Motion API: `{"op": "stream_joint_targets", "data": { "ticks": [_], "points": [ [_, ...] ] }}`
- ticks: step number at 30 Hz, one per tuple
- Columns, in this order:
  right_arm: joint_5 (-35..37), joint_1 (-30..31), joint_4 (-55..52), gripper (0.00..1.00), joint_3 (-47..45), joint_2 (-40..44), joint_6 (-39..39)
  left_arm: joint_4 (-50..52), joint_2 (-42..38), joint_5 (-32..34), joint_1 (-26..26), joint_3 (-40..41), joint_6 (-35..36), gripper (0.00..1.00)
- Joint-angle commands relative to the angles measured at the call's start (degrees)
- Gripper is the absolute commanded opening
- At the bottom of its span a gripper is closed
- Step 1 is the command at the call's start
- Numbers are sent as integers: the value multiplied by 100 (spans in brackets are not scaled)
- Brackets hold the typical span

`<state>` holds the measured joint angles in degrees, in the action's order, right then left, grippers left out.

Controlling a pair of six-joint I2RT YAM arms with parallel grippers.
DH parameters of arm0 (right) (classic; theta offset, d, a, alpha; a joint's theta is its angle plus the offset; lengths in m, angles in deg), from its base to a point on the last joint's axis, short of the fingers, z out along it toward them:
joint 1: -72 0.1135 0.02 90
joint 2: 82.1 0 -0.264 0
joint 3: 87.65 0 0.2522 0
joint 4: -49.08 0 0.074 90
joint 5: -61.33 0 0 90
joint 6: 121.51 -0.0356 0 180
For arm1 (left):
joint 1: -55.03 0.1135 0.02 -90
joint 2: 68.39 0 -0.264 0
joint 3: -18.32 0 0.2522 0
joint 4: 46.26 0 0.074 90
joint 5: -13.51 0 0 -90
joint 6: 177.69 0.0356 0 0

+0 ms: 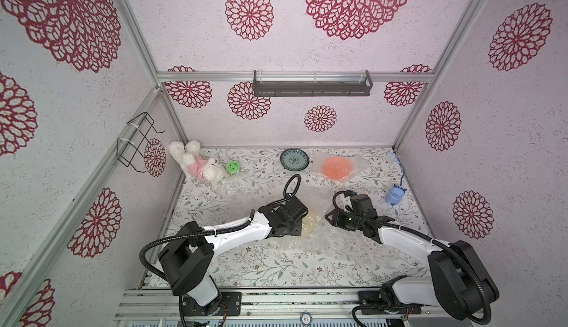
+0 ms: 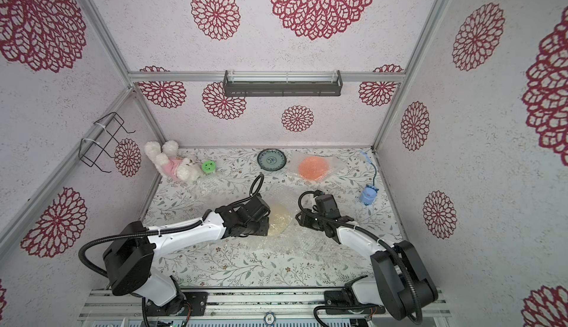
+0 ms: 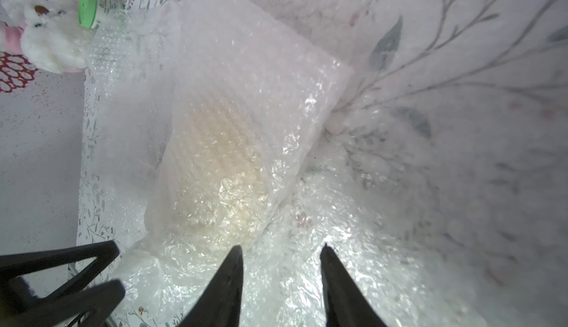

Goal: Unpack dinner plates from bubble wrap
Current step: Unwrap the bubble wrap.

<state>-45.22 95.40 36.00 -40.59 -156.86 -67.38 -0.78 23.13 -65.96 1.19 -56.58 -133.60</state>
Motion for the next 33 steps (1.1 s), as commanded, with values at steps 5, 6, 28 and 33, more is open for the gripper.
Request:
{"op": "stream_joint_targets", "data": {
  "ticks": [5,6,28,33],
  "points": [
    [-385,-121,-123,46,62,92,76,844,532,1432,-618,-903,939,76],
    [-464,-116,21,45,-58,91,-7,898,696,1493,-627,-1007,1010,77],
    [-1401,372,2093,28,-792,-1096,-767,940,2654,2346,-917,-1972,1635,98],
    [-1499,372,2456,6,-985,-1304,-899,1143,2881,3027,-952,-2092,1409,97]
  ]
}}
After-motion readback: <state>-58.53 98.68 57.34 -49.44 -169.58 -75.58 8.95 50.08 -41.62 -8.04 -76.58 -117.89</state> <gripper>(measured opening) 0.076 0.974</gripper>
